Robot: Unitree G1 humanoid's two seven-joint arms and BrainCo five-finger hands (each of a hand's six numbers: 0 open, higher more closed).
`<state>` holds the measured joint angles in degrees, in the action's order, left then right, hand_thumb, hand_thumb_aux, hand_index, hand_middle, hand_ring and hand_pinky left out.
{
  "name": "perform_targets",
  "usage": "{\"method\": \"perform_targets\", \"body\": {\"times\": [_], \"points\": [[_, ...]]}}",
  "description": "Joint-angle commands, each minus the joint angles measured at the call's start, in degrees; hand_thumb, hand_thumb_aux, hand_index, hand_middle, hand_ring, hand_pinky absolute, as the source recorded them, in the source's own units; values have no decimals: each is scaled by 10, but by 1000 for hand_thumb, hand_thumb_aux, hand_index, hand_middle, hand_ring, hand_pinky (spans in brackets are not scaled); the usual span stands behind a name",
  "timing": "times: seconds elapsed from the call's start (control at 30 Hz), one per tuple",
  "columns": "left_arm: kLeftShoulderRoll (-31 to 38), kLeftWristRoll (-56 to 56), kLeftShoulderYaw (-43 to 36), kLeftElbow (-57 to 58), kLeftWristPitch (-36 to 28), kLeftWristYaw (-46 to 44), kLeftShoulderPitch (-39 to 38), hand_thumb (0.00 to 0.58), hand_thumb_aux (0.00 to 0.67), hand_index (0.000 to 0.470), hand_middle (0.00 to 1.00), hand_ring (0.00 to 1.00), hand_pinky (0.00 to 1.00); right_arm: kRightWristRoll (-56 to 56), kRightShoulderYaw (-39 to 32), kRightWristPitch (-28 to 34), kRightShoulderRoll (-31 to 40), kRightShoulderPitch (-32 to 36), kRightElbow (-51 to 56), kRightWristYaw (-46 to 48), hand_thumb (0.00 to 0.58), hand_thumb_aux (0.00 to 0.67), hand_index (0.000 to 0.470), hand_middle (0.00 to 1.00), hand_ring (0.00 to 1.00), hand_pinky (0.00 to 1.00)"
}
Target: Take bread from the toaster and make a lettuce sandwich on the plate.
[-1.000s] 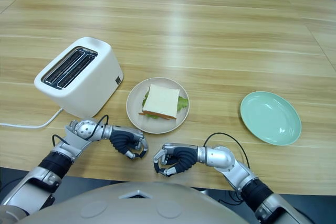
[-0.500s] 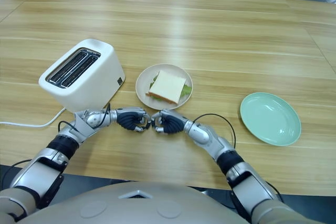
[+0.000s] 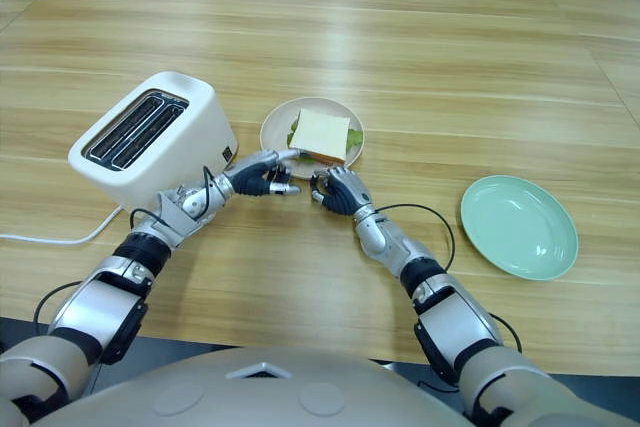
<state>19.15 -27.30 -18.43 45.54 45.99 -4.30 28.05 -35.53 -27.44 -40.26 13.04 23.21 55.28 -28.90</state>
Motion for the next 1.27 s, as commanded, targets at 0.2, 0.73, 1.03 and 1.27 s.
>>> {"method": "perform_targets", "body": {"times": [0.2,0.73,1.03,1.27], "points": [[-33,90,49,1,99,38,-8,0,0,0,0,0,0,30,63,-112,18,-27,-73,-61,0,0,0,0,0,0],[-87,398,125,-106,47,-146,-68,0,0,0,0,0,0,170,228,-153,27,-84,-201,-15,0,0,0,0,0,0],[-116,333,163,-171,73,-103,-119,0,0,0,0,0,0,244,268,-152,14,-94,-219,61,0,0,0,0,0,0],[-138,255,179,-195,104,-50,-154,0,0,0,0,0,0,264,285,-154,9,-96,-240,105,0,0,0,0,0,0]]}}
